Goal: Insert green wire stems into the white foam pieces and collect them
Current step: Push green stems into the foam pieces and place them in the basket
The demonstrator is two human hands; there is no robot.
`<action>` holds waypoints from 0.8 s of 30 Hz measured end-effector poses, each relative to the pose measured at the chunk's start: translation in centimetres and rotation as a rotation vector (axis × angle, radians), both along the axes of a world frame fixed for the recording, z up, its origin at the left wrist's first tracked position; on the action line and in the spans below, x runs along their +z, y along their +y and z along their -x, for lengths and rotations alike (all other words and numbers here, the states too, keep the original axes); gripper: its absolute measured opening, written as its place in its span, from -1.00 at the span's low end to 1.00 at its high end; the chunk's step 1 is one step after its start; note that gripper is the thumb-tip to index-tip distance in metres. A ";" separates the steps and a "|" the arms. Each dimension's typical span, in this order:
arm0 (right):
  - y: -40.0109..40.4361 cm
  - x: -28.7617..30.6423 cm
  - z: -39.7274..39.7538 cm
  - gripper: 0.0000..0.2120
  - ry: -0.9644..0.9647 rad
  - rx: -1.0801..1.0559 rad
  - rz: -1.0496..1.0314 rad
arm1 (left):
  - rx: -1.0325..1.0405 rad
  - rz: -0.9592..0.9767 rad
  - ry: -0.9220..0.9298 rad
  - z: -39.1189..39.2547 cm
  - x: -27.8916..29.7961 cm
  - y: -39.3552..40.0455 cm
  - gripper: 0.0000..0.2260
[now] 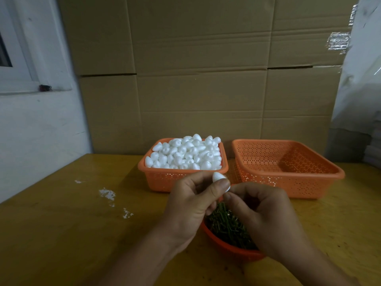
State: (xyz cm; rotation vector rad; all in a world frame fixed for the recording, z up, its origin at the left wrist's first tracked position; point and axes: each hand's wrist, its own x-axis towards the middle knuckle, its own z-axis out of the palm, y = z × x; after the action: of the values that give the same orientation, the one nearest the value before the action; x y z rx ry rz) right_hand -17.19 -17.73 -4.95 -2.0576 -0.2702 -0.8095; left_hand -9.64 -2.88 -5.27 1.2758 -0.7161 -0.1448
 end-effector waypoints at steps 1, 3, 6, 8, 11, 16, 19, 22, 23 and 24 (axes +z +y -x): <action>0.1 0.1 0.0 -0.84 -0.001 0.020 -0.035 | -0.025 0.012 0.012 -0.1 0.0 0.0 -0.76; 0.3 0.3 0.0 -0.81 -0.015 0.054 -0.089 | -0.059 0.029 0.027 -0.1 0.0 0.1 -0.74; 0.6 0.6 0.1 -0.79 -0.032 0.091 -0.109 | -0.060 0.033 0.021 -0.1 0.0 0.1 -0.74; 0.7 0.6 0.1 -0.78 -0.052 0.112 -0.111 | -0.035 0.020 0.004 -0.1 0.0 0.0 -0.74; 0.8 0.6 0.1 -0.72 -0.066 0.107 -0.090 | 0.011 -0.005 -0.054 0.1 0.1 0.1 -0.77; 0.7 0.4 0.0 -0.74 -0.065 0.060 -0.082 | 0.050 -0.023 -0.131 0.5 0.3 0.1 -0.89; 0.8 0.4 0.1 -0.81 -0.059 0.070 -0.099 | 0.035 -0.019 -0.168 0.6 0.5 0.2 -0.89; 0.9 0.4 0.2 -0.87 -0.059 0.087 -0.111 | 0.024 -0.016 -0.203 0.7 0.6 0.2 -0.86; 0.9 0.4 0.2 -0.87 -0.057 0.086 -0.109 | 0.028 -0.010 -0.205 0.8 0.6 0.2 -0.87; 0.9 0.4 0.2 -0.87 -0.054 0.084 -0.109 | 0.032 -0.007 -0.206 0.7 0.6 0.2 -0.89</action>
State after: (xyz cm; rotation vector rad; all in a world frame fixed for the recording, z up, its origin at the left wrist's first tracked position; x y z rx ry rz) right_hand -17.35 -16.84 -4.51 -1.9122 -0.3333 -0.8112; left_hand -10.38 -2.67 -4.72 1.3207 -0.8716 0.0106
